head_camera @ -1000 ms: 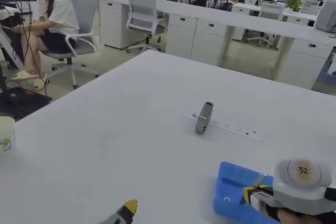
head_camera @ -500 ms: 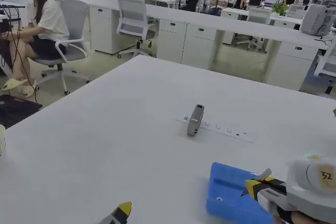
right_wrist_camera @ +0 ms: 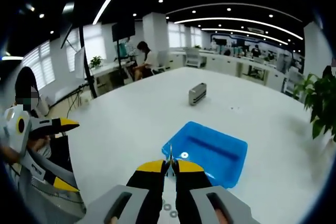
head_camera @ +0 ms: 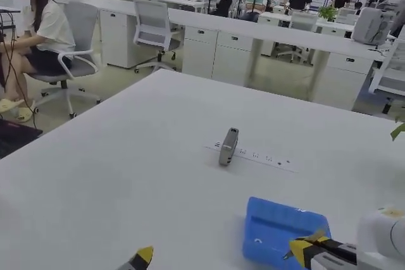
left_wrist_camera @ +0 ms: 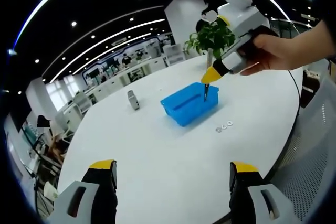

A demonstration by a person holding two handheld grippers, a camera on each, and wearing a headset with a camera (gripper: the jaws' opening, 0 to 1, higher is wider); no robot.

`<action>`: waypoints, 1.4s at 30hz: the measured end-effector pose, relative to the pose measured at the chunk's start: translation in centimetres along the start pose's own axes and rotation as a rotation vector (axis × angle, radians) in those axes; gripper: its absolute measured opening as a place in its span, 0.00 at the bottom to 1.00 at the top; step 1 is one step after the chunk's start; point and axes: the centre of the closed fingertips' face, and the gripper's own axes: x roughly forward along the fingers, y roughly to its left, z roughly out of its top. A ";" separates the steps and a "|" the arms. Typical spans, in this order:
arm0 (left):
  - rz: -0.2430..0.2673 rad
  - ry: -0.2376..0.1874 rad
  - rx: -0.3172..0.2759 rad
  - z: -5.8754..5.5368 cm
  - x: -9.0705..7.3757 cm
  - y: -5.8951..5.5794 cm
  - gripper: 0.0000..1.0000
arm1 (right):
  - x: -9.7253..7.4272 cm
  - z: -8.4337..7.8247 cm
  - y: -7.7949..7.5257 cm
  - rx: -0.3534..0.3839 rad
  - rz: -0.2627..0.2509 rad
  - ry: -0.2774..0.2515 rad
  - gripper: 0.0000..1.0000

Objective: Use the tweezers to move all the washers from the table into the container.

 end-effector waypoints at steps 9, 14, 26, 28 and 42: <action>0.006 -0.002 -0.003 0.0 0.0 0.1 0.91 | 0.6 -3.3 1.2 0.014 0.005 0.062 0.04; 0.008 -0.002 -0.001 0.0 0.0 0.2 0.90 | 0.8 -5.1 1.5 0.005 -0.002 0.104 0.04; 0.010 0.000 -0.003 0.0 0.0 0.2 0.90 | 1.7 -6.5 1.5 0.012 0.002 0.149 0.04; 0.011 0.002 -0.003 -0.1 0.0 0.3 0.90 | 1.9 -6.7 1.4 0.010 0.003 0.156 0.04; 0.008 0.009 0.001 -0.2 0.0 0.2 0.90 | 2.3 -7.2 1.5 -0.086 -0.006 0.172 0.03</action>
